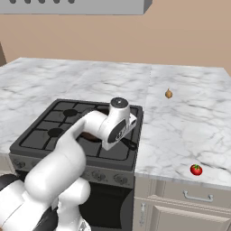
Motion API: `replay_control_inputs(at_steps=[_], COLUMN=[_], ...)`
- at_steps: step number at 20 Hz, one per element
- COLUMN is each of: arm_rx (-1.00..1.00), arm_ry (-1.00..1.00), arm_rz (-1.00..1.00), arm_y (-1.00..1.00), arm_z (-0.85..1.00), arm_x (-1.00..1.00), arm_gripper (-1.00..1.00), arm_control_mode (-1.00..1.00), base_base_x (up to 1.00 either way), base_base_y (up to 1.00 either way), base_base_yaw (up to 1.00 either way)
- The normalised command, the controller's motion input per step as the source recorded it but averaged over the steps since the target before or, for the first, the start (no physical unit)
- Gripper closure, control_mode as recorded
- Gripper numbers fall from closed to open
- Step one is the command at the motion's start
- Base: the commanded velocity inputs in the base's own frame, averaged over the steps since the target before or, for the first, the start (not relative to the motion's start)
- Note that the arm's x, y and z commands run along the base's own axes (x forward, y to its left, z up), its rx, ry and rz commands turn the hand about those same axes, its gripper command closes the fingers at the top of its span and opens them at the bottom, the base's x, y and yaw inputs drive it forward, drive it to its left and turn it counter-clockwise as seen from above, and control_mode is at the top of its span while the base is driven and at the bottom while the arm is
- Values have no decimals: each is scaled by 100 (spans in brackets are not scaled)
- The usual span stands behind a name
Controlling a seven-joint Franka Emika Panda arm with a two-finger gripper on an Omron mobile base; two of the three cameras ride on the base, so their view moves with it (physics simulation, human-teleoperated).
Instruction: Place the pan on the front right burner on the stove. Then place the tomato and the onion in the pan and turn on the front right burner.
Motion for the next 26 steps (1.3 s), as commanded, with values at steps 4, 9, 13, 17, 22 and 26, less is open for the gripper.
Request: replay_control_inputs(at_steps=[4,9,13,17,22,26], arm_rx=[0,0,0,0,0,0], arm_ry=[7,4,1,0,1,2], arm_rz=[5,6,5,3,1,0], arm_y=[11,0,0,0,0,6], arm_z=[-5,-24,-28,-22,-24,-22], arm_x=[5,25,36,25,18,11], arm_gripper=[100,100,100,100,100,100], arm_control_mode=[-100,-100,-100,-100,-100,-100], base_base_x=[0,0,0,0,0,0], base_base_y=[0,0,0,0,0,0], base_base_yaw=[0,0,0,0,0,0])
